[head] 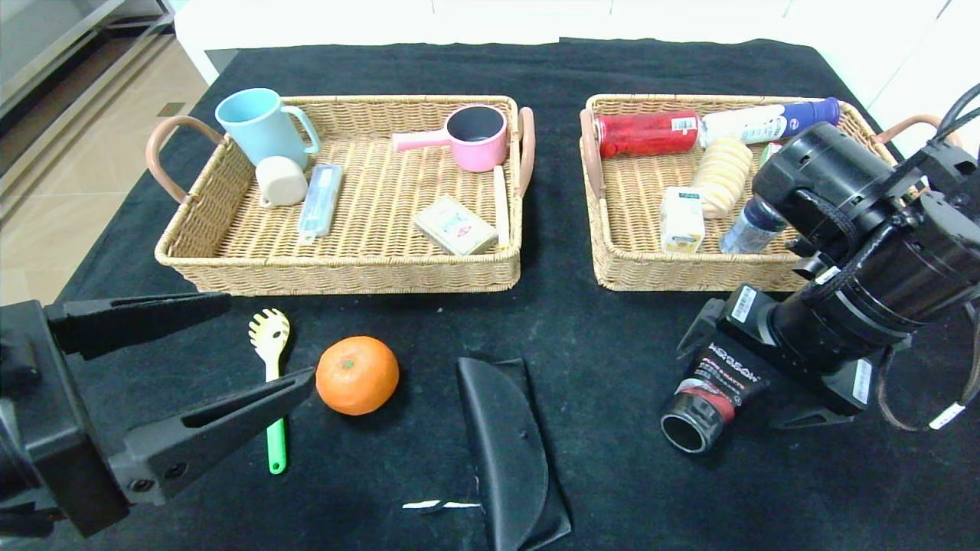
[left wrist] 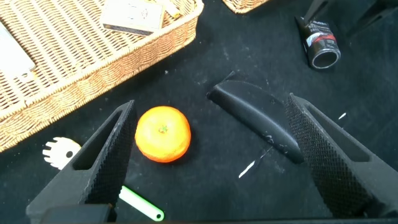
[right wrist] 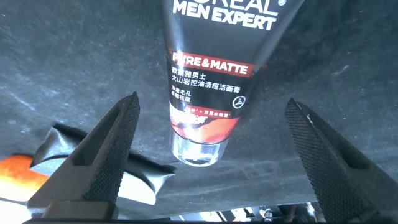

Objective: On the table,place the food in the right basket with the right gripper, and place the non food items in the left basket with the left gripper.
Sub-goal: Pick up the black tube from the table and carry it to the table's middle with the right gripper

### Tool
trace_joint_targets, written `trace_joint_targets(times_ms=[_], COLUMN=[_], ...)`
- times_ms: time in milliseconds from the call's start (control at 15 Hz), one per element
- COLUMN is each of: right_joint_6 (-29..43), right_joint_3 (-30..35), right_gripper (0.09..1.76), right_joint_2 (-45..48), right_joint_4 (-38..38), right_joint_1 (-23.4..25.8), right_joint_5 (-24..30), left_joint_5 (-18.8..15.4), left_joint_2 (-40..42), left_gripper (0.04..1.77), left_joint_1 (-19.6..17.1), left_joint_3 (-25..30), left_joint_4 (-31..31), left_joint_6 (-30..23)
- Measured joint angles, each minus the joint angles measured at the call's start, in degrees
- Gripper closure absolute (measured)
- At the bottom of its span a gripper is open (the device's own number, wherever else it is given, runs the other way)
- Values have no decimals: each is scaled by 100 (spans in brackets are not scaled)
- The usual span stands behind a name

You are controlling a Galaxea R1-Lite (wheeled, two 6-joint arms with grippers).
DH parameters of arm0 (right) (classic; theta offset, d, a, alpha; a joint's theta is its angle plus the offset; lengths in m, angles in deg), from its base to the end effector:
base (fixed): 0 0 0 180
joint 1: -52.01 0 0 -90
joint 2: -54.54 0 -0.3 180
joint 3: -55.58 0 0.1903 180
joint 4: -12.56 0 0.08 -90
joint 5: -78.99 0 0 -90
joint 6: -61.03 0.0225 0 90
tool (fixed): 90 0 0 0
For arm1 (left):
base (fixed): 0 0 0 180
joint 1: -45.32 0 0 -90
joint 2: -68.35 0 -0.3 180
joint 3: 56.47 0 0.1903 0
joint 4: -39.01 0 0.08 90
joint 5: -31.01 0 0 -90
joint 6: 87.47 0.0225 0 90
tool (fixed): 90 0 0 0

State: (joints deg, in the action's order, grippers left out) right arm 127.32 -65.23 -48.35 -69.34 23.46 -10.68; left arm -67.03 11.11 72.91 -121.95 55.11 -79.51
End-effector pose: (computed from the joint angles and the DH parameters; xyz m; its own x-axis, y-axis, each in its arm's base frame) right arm 0.2573 0.1401 0.2589 0.3826 0.2147 -0.8986 0.5297 0.7460 0.4037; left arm 0.1114 -0.0618 0.2656 0.8046 -0.5782 -0.1354 0.5926 0.7968 0.1182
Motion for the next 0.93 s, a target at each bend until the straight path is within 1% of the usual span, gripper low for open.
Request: trace_joint_targets(times_ms=[333,933], right_joint_6=[-4,-12], right_joint_3=[34,-2], right_gripper=[15,15], right_joint_2=[-157,-340], right_joint_4=[0,13], right_joint_1=[-110,-143], right_joint_5=[2,-9], left_joint_5=[0,2], left_joint_2=[0,2], left_gripper=[9,9], left_joint_1=[0,0], left_joint_3=[0,11], left_joint_4=[-1,0], left_joint_6=[9,17])
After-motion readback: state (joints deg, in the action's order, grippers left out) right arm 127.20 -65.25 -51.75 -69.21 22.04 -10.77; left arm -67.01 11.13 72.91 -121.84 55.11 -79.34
